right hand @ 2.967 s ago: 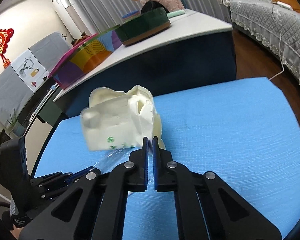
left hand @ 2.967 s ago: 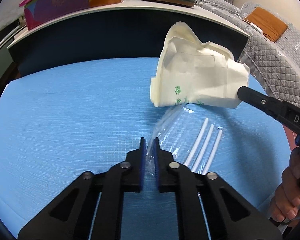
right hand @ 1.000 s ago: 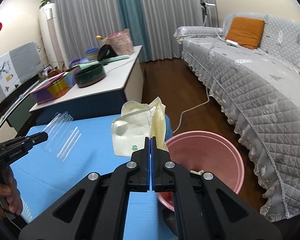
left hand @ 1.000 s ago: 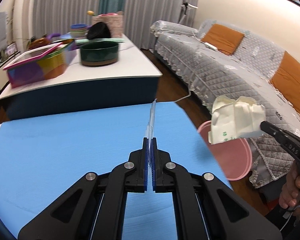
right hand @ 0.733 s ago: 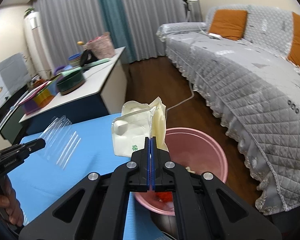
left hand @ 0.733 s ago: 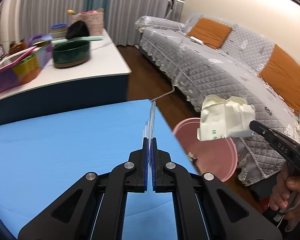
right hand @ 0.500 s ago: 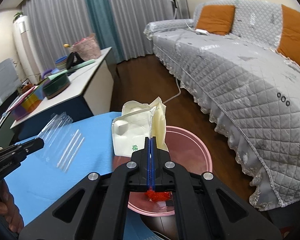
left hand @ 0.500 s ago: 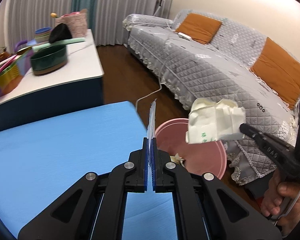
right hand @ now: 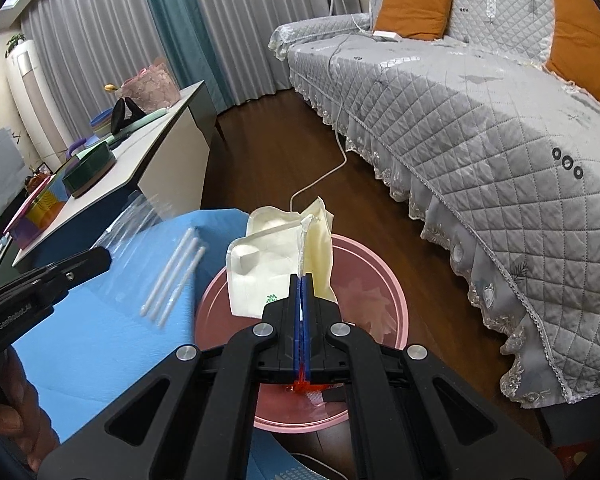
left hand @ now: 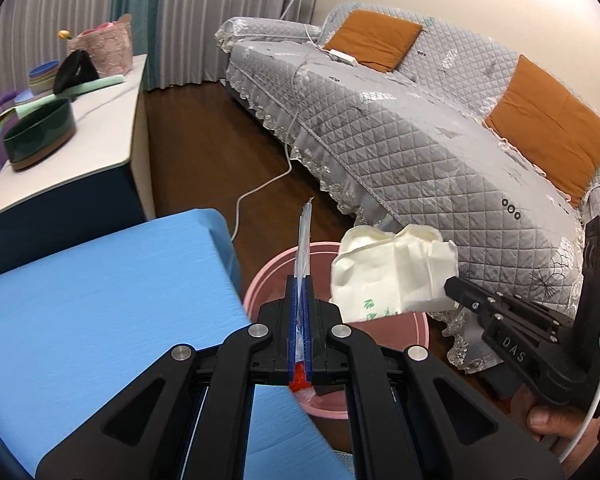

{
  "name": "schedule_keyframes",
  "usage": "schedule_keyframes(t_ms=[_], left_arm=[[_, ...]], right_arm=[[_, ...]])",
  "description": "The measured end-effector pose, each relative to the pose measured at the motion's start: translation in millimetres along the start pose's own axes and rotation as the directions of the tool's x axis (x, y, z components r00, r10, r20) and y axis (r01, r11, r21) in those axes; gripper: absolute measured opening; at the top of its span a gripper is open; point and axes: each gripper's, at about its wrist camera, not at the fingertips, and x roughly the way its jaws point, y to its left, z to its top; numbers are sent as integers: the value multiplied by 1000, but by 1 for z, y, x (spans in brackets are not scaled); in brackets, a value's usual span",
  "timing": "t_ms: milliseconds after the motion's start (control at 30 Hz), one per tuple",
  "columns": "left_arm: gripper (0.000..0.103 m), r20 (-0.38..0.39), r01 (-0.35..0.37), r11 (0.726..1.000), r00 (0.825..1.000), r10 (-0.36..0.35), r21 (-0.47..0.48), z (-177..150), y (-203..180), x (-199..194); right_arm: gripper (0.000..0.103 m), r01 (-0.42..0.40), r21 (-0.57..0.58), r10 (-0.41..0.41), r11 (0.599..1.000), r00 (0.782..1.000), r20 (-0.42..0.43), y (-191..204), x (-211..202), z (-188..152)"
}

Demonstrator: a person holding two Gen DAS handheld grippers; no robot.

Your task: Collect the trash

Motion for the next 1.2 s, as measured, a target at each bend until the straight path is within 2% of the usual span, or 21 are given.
schedule_keyframes(t_ms=[67, 100, 133, 167, 200, 533, 767, 933, 1133, 1200], left_arm=[[8, -6, 10, 1000, 1000, -10, -6, 0, -1, 4], [13, -6, 12, 1000, 1000, -12, -9, 0, -1, 5], [24, -4, 14, 1000, 1000, -14, -11, 0, -1, 5], [30, 0, 14, 1000, 1000, -14, -11, -1, -1, 5], [30, -1, 16, 1000, 1000, -16, -9, -1, -1, 5], [30, 7, 7, 1000, 1000, -7, -10, -9, 5, -12], [33, 49, -15, 1000, 999, 17, -21, -23, 19, -52], [39, 82, -43, 998, 996, 47, -49, -44, 35, -88], [56, 118, -97, 990, 987, 109, -101, -81, 56, -133], [61, 133, -137, 984, 979, 152, -116, -97, 62, -149]], right_arm=[[9, 14, 1, -14, 1000, 1000, -4, -1, 2, 0], [23, 16, 7, -16, 1000, 1000, -4, -2, 2, 0], [39, 18, 13, -18, 1000, 1000, 0, -2, 2, 0], [44, 23, 18, -23, 1000, 1000, 6, -3, 1, 1], [46, 25, 18, -25, 1000, 1000, 8, -3, 1, 1], [46, 37, 14, -37, 999, 999, 9, 1, -3, -1], [47, 30, -16, -30, 999, 999, 28, 20, -26, -13], [56, 16, -74, -12, 997, 998, 57, 48, -53, -25], [73, -2, -103, 13, 995, 995, 102, 87, -90, -49], [79, -6, -117, 19, 993, 994, 107, 101, -99, -58]])
